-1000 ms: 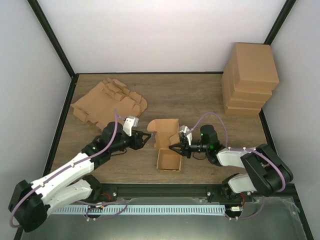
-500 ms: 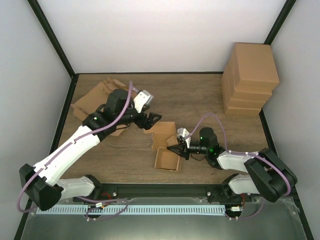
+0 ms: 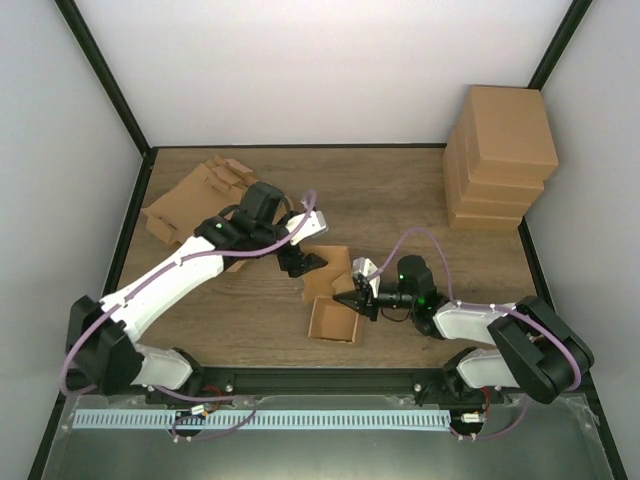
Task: Fold the paper box
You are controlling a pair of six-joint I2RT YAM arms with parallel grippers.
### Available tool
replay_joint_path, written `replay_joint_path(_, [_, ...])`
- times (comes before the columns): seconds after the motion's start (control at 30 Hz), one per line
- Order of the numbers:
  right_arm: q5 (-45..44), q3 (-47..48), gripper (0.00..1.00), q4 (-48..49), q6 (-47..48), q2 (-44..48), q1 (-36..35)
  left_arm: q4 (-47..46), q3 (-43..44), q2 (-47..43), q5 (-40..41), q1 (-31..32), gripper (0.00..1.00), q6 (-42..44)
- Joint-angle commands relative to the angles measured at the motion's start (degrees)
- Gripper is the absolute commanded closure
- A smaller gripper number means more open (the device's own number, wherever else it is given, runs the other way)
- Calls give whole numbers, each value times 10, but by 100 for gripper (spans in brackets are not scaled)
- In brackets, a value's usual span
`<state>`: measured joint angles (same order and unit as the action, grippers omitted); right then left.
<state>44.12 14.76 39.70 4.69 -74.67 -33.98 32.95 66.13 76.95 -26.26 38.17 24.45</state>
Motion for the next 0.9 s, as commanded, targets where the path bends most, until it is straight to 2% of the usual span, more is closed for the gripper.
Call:
replay_joint_path(0.0, [1, 16, 77, 3, 17, -6, -8, 30, 50, 48, -36, -1, 20, 59])
replay_joint_path(0.2, [-11, 20, 75, -7, 19, -6, -8, 65, 71, 74, -90, 1, 67, 79])
replay_joint_path(0.3, [-26, 23, 66, -12, 19, -5, -8, 68, 58, 60, -98, 8, 85, 92])
replay_joint_path(0.37, [-33, 22, 61, -16, 19, 0, -9, 69, 52, 51, -78, 15, 93, 91])
replay_joint_path(0.43, [-39, 18, 56, -16, 17, 10, -8, 71, 48, 43, -56, 23, 96, 90])
replay_joint_path(0.77, [-83, -4, 32, -82, -12, 126, -8, 83, 55, 26, 37, 63, 96, 80])
replay_joint_path(0.87, [-79, -4, 31, -125, -25, 163, -8, 83, 59, 26, 56, 75, 96, 74])
